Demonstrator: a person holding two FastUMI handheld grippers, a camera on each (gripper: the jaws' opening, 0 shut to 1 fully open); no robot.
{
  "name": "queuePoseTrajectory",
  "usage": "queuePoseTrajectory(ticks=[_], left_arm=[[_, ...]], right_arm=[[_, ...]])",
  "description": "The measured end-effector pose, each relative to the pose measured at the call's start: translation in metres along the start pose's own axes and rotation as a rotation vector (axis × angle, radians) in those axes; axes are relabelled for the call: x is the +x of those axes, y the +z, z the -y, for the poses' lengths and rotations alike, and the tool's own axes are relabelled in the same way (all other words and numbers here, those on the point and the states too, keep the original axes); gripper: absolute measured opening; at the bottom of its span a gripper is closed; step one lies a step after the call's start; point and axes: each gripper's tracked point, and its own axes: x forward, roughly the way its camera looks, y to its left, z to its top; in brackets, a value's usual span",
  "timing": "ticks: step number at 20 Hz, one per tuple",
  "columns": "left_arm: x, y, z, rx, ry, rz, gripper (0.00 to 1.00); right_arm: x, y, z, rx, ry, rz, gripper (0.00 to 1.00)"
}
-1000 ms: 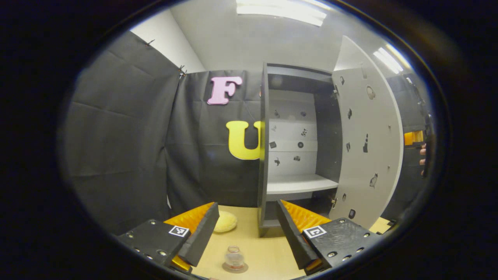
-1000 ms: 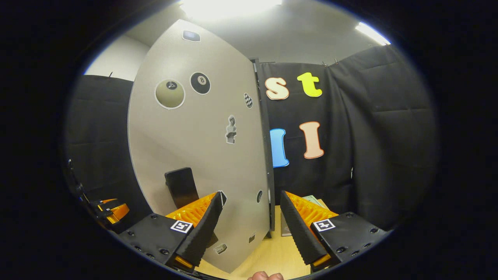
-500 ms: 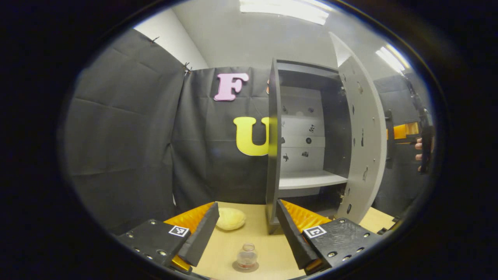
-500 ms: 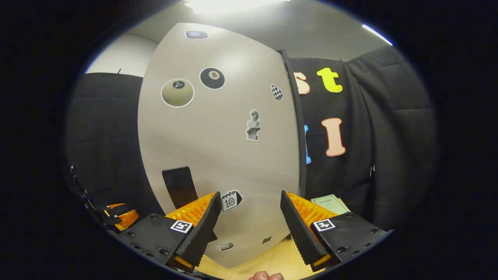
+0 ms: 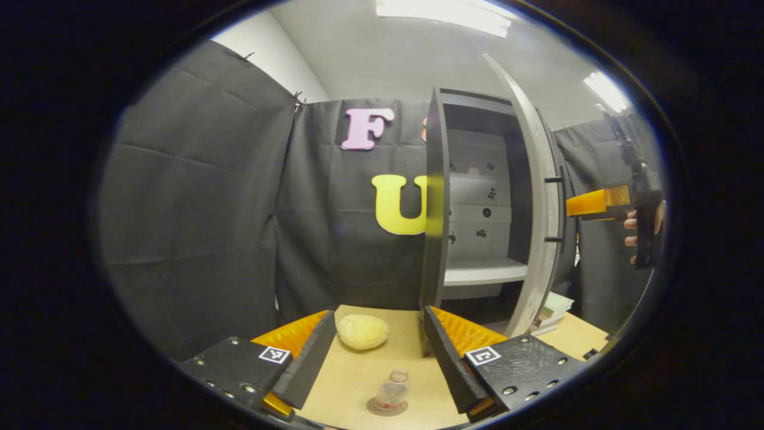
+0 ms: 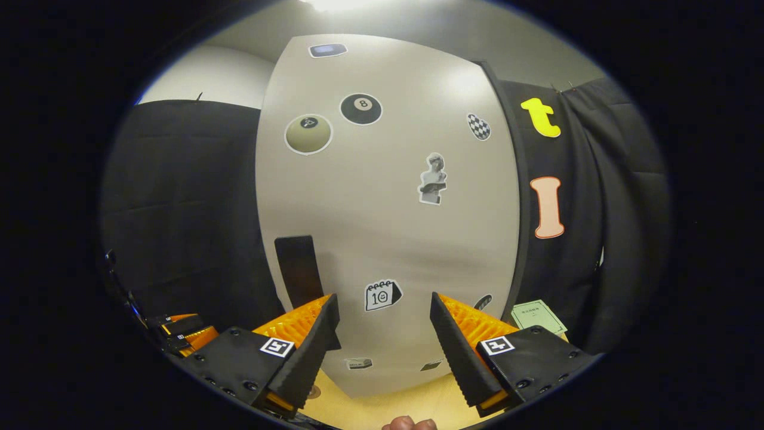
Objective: Open the cabinet door with the right hand, grasp the bottle in the cabinet with the left hand and place it on the coaster, then close the cabinet door with the right hand.
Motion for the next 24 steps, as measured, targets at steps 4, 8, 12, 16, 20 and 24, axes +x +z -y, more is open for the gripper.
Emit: queuePoseTrajectory(ticks=[4, 8, 12, 16, 20, 24], left_arm=[[0.001, -0.001, -0.004, 0.001, -0.002, 0.000, 0.86], [0.015, 0.000, 0.002, -0.026, -0.032, -0.008, 0.90], [0.035, 0.000, 0.020, -0.003, -0.069, -0.010, 0.86], [0.047, 0.006, 0.050, 0.015, -0.100, -0.031, 0.90], [0.054, 0.024, 0.079, -0.031, -0.087, -0.063, 0.87], [0.055, 0.061, 0.095, 0.036, -0.043, 0.004, 0.86]], right_arm=[[0.000, -0.002, 0.008, 0.025, -0.012, 0.005, 0.98], [-0.007, -0.016, 0.035, 0.071, -0.080, -0.028, 0.98], [-0.025, -0.027, 0.073, 0.082, -0.179, -0.042, 0.98], [-0.045, -0.027, 0.116, 0.038, -0.257, -0.008, 0.98], [-0.053, -0.035, 0.145, 0.030, -0.279, -0.023, 0.98], [-0.066, -0.043, 0.161, 0.049, -0.264, -0.016, 0.98]])
